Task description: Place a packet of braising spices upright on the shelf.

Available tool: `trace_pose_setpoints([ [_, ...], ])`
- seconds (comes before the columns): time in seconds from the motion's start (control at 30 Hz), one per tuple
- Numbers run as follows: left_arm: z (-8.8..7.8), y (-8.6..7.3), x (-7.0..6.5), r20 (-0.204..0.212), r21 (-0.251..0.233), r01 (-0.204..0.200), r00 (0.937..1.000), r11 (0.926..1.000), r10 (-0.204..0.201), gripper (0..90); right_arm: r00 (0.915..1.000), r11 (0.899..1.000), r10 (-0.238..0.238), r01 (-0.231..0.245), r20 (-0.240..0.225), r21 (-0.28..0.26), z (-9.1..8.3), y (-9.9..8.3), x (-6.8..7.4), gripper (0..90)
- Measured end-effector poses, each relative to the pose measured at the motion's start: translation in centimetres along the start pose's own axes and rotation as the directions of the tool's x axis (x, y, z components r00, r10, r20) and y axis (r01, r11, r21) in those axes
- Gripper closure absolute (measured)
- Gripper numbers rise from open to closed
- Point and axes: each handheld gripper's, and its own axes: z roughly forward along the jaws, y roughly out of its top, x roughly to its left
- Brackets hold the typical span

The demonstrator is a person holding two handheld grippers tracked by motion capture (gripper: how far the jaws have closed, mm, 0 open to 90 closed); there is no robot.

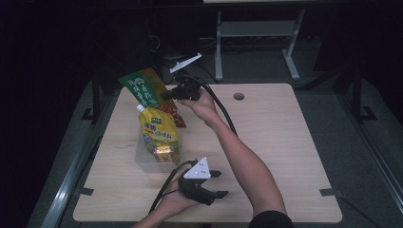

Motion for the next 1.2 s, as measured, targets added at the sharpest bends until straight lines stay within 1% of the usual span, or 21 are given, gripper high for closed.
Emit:
trace_pose_setpoints([
  [0.17, 0.0, -0.1, 0.0, -0.003, -0.002, -0.004, 1.0000, 1.0000, 0.004, 32.1, 0.9999, 1.000, 0.010, -0.010, -0.005, -0.003, 1.2, -0.3, -0.2, 90.0],
  [0.23, 0.0, -0.2, 0.1, -0.002, -0.003, 0.006, 1.0000, 1.0000, -0.006, 32.1, 1.0000, 1.000, 0.008, -0.008, -0.004, -0.004, 1.4, -0.3, -0.2, 90.0],
  [0.27, 0.0, -0.2, 0.1, -0.002, -0.008, 0.011, 0.9999, 0.9999, -0.011, 32.0, 0.9999, 1.000, 0.014, -0.014, -0.008, -0.006, 1.6, -0.4, -0.2, 90.0],
  [0.3, 0.0, -0.2, 0.1, -0.001, -0.006, 0.007, 1.0000, 1.0000, -0.007, 32.0, 0.9999, 1.000, 0.016, -0.016, -0.006, -0.006, 1.7, -0.5, -0.2, 90.0],
  [0.4, 0.0, -0.3, 0.1, 0.000, -0.003, 0.005, 1.0000, 1.0000, -0.005, 32.0, 0.9994, 0.999, 0.030, -0.030, -0.015, -0.030, 2.0, -0.9, -0.4, 90.0],
  [0.43, 0.0, -0.3, 0.1, 0.000, 0.000, 0.001, 1.0000, 1.0000, -0.001, 32.0, 0.9994, 0.999, 0.030, -0.030, -0.015, -0.030, 2.0, -0.9, -0.4, 90.0],
  [0.53, 0.1, -0.4, 0.0, 0.004, 0.000, 0.005, 1.0000, 1.0000, -0.005, 32.0, 0.9995, 0.999, 0.030, -0.030, -0.008, -0.035, 2.3, -1.5, -0.4, 90.0],
  [0.6, 0.2, -0.3, 0.0, 0.005, 0.007, 0.000, 1.0000, 1.0000, 0.000, 32.0, 0.9992, 0.999, 0.037, -0.038, -0.010, -0.030, 2.5, -2.0, -0.4, 90.0],
  [0.63, 0.2, -0.3, 0.0, 0.005, 0.007, 0.000, 1.0000, 1.0000, 0.000, 32.0, 0.9994, 0.999, 0.032, -0.033, -0.011, -0.028, 2.5, -2.2, -0.4, 90.0],
  [0.67, 0.2, -0.3, 0.0, 0.006, 0.007, 0.000, 1.0000, 1.0000, 0.000, 32.0, 0.9993, 0.999, 0.035, -0.035, -0.009, -0.019, 2.6, -2.4, -0.4, 90.0],
  [0.73, 0.2, -0.3, 0.0, 0.006, 0.005, -0.004, 1.0000, 1.0000, 0.004, 32.0, 0.9989, 0.998, 0.047, -0.047, -0.003, -0.029, 2.5, -3.1, -0.6, 90.0],
  [0.8, 0.2, -0.3, 0.0, 0.005, 0.006, -0.004, 1.0000, 1.0000, 0.004, 32.0, 0.9985, 0.998, 0.054, -0.054, 0.010, -0.029, 2.3, -3.5, -0.7, 89.9],
  [0.87, 0.2, -0.3, 0.0, 0.003, 0.005, -0.004, 1.0000, 1.0000, 0.004, 32.0, 0.9980, 0.998, 0.063, -0.062, 0.013, -0.026, 2.2, -3.9, -0.8, 89.8],
  [0.97, 0.1, -0.3, 0.1, -0.003, 0.004, -0.006, 1.0000, 1.0000, 0.006, 31.9, 0.9979, 0.998, 0.060, -0.060, 0.026, -0.013, 1.9, -4.0, -0.7, 89.3],
  [1.0, 0.0, -0.3, 0.1, -0.003, 0.002, -0.005, 1.0000, 1.0000, 0.005, 31.9, 0.9980, 0.999, 0.053, -0.053, 0.034, -0.006, 1.9, -3.9, -0.7, 88.5],
  [1.03, 0.0, -0.2, 0.1, -0.004, 0.004, -0.007, 1.0000, 1.0000, 0.007, 31.8, 0.9979, 0.999, 0.047, -0.047, 0.046, 0.007, 1.8, -3.7, -0.6, 84.9],
  [1.07, 0.0, -0.3, 0.1, -0.006, -0.002, -0.004, 1.0000, 1.0000, 0.004, 31.8, 0.9979, 0.999, 0.039, -0.040, 0.052, 0.020, 1.8, -3.6, -0.5, 78.5],
  [1.1, 0.0, -0.2, 0.1, -0.005, 0.001, 0.002, 1.0000, 1.0000, -0.002, 31.8, 0.9971, 0.998, 0.038, -0.041, 0.065, 0.041, 2.0, -3.3, -0.4, 74.3],
  [1.13, 0.0, -0.2, 0.1, -0.005, 0.002, -0.003, 1.0000, 1.0000, 0.003, 31.7, 0.9971, 0.997, 0.029, -0.034, 0.070, 0.074, 2.2, -3.0, -0.4, 71.5],
  [1.2, 0.0, -0.2, 0.0, -0.007, 0.001, -0.002, 1.0000, 1.0000, 0.002, 31.7, 0.9977, 0.995, 0.014, -0.020, 0.066, 0.096, 2.5, -2.7, -0.6, 66.4],
])
